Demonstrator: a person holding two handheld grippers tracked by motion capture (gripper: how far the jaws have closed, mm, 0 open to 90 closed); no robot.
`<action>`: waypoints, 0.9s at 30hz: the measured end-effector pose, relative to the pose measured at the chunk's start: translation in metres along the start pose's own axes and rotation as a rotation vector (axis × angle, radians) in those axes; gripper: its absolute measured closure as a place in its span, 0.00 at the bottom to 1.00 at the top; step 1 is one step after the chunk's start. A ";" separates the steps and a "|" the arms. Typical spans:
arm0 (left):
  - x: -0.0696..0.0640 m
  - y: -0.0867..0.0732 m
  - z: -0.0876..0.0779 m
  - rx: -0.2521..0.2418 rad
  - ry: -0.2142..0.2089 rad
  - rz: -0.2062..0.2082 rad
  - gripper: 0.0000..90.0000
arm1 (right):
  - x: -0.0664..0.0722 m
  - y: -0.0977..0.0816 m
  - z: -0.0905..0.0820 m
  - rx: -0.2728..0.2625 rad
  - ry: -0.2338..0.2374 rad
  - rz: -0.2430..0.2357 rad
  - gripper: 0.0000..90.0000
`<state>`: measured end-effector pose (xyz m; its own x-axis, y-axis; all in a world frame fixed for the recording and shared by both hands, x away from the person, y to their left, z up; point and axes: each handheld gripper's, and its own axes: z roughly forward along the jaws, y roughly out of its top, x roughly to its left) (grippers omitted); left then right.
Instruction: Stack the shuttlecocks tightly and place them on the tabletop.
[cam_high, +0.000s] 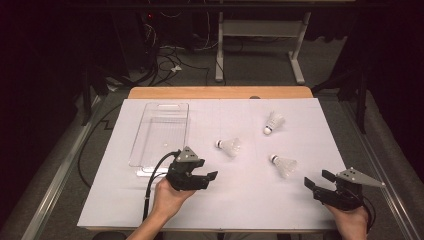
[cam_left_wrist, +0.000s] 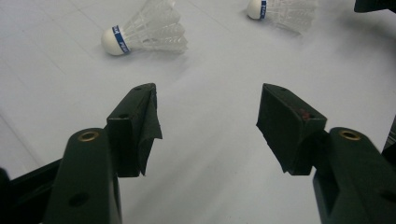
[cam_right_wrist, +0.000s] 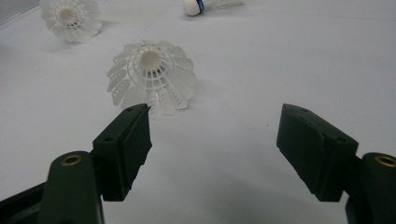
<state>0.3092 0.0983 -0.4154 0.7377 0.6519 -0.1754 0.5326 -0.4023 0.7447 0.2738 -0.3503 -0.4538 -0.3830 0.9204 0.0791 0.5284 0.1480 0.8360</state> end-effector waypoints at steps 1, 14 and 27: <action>0.000 -0.002 -0.001 -0.002 0.002 0.000 0.43 | 0.000 0.000 0.000 0.000 0.000 0.000 0.29; 0.005 -0.028 -0.022 -0.037 0.052 -0.020 0.42 | 0.000 0.000 0.000 0.001 -0.005 -0.001 0.29; 0.017 -0.061 -0.046 -0.091 0.104 -0.060 0.42 | 0.001 0.000 0.001 0.009 -0.009 -0.003 0.29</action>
<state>0.2703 0.1633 -0.4341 0.6563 0.7380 -0.1571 0.5310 -0.3038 0.7910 0.2745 -0.3489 -0.4540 -0.3779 0.9230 0.0722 0.5341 0.1537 0.8313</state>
